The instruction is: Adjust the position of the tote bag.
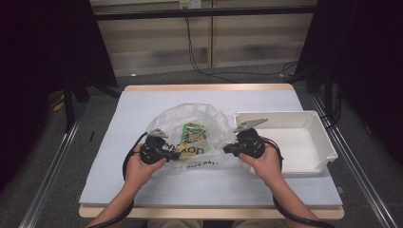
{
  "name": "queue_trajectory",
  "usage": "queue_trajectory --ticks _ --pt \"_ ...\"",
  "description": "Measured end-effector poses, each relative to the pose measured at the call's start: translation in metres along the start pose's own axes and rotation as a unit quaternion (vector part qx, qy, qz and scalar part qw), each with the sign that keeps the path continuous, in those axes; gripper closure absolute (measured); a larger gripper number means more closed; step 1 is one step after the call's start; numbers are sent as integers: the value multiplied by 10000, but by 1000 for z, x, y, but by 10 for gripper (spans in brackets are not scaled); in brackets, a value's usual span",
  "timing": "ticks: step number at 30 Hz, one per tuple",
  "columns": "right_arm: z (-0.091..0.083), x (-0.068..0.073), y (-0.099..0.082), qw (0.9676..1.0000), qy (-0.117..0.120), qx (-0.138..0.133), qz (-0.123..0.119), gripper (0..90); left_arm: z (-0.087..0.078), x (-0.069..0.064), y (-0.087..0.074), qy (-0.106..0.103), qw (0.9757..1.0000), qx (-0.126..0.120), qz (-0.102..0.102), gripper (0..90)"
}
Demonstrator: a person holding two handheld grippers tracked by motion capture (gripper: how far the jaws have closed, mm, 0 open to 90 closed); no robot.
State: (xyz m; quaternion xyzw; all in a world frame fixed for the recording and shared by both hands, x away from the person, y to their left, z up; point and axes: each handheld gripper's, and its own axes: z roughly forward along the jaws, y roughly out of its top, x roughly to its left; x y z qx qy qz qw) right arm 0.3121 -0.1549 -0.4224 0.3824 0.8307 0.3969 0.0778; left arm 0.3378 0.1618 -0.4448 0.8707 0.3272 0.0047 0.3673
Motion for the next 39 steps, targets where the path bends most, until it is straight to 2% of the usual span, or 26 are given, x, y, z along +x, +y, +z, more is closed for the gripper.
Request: queue_trajectory --ticks 1,2,7,10,13,14,15,16,17,19,20,22,23,26,28,30,39 --pt "-3 -1 -2 10000 -16 0 59 893 2 -4 -1 27 9998 160 111 897" --pt "-5 -3 -5 9999 -43 33 87 894 4 -6 -3 2 9997 198 168 898" --pt "-11 -7 -11 9996 57 -56 266 900 9 -10 -7 -182 9993 309 137 900" --pt "-14 -7 -10 9998 -24 -38 175 896 9 -14 -8 -299 9990 288 134 900" --pt "-18 -8 -9 9998 -13 -139 163 870 9 -14 -8 -344 9990 218 174 897" --pt "-19 -8 -9 9998 9 -153 151 836 9 -15 -8 -360 9992 134 148 895" --pt "-19 -8 -9 9998 9 -153 151 836 9 -15 -8 -360 9992 134 148 895" --pt "-20 -8 -8 9998 -1 -156 147 827 9 -15 -6 -437 9989 31 161 895" --pt "-23 -7 -7 9997 30 -198 103 707 8 -16 -5 -422 9989 -23 180 894" --pt "-25 -6 -6 9998 31 -193 90 666 8 -16 -3 -437 9990 -90 91 894" --pt "-26 -5 -6 9999 42 -165 2 606 8 -16 -3 -423 9990 -134 87 891" --pt "-27 -3 -5 9999 0 -171 -18 500 7 -16 -2 -406 9991 -112 89 891" --pt "-28 -3 -6 9999 5 -162 -16 488 7 -16 -1 -374 9992 -127 79 890" --pt "-31 -2 -6 9997 -44 -206 -109 362 7 -15 0 -382 9991 -163 56 890" --pt "-35 -1 -6 9996 -62 -214 -145 336 7 -14 0 -375 9992 -150 55 890" --pt "-37 -1 -4 9996 -82 -220 -181 267 8 -14 0 -370 9992 -138 36 891" --pt "-46 0 2 9993 -99 -238 -266 201 10 -13 1 -395 9992 -116 -4 891"
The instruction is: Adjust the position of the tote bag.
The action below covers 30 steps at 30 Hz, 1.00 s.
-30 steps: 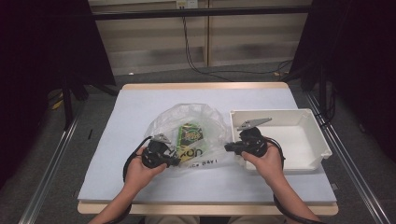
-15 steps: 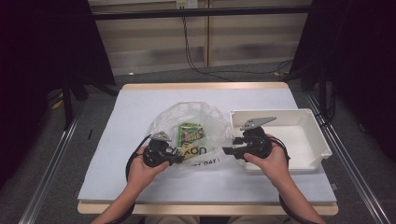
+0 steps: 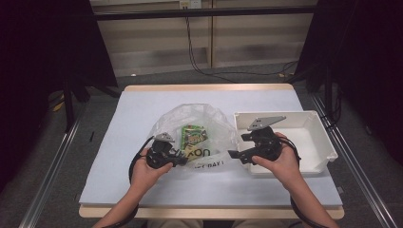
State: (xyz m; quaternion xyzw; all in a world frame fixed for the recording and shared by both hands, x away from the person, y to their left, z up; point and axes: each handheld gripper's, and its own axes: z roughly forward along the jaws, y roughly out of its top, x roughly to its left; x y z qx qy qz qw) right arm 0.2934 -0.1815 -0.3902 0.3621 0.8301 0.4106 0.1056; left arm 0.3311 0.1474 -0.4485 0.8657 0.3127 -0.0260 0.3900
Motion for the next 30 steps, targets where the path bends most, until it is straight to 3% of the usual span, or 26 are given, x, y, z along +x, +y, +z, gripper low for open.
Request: queue_trajectory --ticks 7,21,30 --pt "-4 2 11 10000 -25 -10 -94 171 1 0 1 -4 10000 -7 -12 891" --pt "-9 0 32 10000 4 29 -54 163 0 1 2 -12 10000 -36 -24 891" --pt "0 -1 50 9999 41 43 -110 160 0 1 2 -2 10000 -2 2 892"
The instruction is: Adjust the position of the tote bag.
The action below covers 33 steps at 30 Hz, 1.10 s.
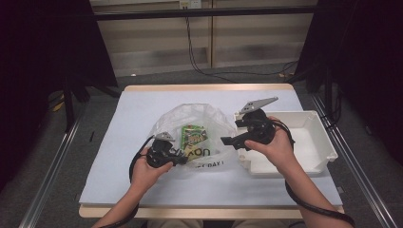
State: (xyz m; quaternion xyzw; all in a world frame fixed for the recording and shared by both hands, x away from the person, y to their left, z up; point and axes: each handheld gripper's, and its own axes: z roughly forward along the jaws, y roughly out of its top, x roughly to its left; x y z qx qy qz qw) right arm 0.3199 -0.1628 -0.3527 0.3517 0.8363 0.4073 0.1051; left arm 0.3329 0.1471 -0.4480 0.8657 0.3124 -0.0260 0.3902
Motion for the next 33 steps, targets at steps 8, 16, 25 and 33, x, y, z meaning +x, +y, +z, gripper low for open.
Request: queue_trajectory --ticks 8,16,25,33 --pt "8 3 13 10000 86 -12 -47 153 1 0 0 -23 10000 -15 -2 892" --pt "12 5 20 9999 76 18 -89 168 1 1 0 -31 10000 -15 -17 893" --pt "26 4 23 9999 11 82 -74 372 1 0 0 -27 10000 -1 -14 893" --pt "31 -13 7 9992 -284 132 244 833 0 2 -1 -8 10000 -3 -33 893"
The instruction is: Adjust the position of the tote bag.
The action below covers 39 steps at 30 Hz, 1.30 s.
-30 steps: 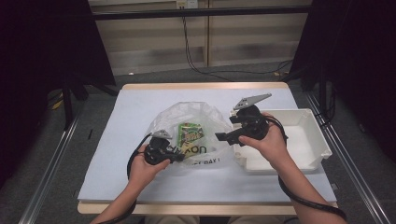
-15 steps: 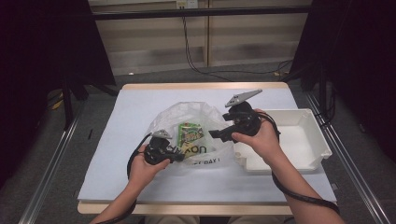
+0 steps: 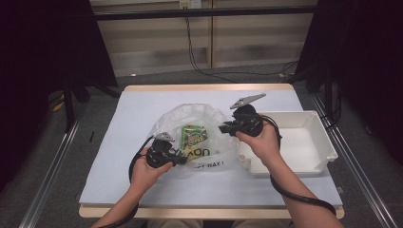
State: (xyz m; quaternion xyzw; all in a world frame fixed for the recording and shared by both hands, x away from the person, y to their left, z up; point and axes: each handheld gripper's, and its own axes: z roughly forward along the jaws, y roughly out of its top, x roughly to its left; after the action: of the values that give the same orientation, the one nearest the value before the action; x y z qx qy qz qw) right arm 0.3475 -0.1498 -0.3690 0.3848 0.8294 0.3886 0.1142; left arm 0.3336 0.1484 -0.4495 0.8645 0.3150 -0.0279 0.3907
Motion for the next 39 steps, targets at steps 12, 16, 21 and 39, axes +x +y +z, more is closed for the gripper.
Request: queue_trajectory --ticks 12,16,21,39 --pt "-8 -41 -31 9970 -632 129 430 891 2 2 -3 39 9999 99 -8 898" --pt "-11 -46 -38 9961 -737 196 452 893 2 2 -3 73 9999 111 13 898" --pt "-15 -49 -43 9957 -723 133 572 892 1 0 -3 35 9999 129 30 899" --pt "-33 -37 -29 9974 -550 -158 436 329 -2 -3 3 21 9999 -2 115 898"
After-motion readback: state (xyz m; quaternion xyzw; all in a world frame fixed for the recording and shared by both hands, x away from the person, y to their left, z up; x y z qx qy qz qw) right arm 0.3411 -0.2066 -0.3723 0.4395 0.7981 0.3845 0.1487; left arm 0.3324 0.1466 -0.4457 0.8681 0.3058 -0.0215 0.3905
